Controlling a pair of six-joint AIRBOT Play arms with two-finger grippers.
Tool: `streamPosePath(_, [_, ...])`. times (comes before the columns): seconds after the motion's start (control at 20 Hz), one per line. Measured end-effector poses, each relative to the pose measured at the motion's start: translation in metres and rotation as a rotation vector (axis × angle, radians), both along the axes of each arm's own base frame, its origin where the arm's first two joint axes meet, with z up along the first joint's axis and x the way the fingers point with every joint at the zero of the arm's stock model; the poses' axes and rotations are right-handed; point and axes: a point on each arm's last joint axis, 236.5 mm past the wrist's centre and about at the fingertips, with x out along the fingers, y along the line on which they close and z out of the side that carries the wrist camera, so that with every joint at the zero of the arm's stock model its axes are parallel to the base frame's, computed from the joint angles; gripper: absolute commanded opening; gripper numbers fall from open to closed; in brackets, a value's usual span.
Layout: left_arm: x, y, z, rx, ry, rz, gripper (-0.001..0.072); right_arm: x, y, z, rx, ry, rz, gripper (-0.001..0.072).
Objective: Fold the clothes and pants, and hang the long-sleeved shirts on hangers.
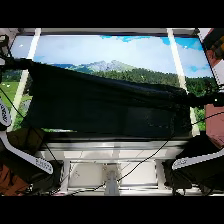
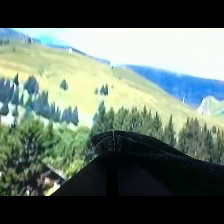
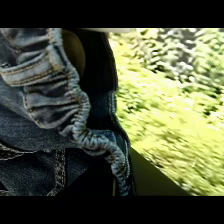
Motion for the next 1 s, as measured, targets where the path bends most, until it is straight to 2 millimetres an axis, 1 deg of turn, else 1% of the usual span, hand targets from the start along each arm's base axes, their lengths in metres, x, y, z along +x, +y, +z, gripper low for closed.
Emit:
streamPosePath(0.2, [0.021,-0.002,0.017,0.05,-0.103,0.014,0.0019,0.0,0.001,0.0,0.003,-0.002,-0.001,0.0055])
streamPosePath(0.25, [0.025,-0.003,0.019,0.058,-0.119,0.017,0.0019,0.001,0.001,0.001,0.003,-0.002,-0.002,0.0056])
streamPosePath(0.55, [0.034,-0.005,0.013,0.069,-0.144,0.022,0.0019,0.001,0.0,0.0,0.0,-0.004,-0.003,0.0056])
streamPosePath(0.8, [0.036,-0.006,0.012,0.068,-0.148,0.023,0.002,0.005,-0.005,0.0,-0.019,-0.019,-0.014,0.0056])
streamPosePath(0.9, [0.036,-0.007,0.011,0.067,-0.146,0.022,0.002,0.011,-0.009,0.0,-0.034,-0.041,-0.031,0.0056])
streamPosePath(1.0, [0.036,-0.007,0.009,0.066,-0.144,0.021,0.0019,0.023,-0.015,0.002,-0.051,-0.083,-0.068,0.0056])
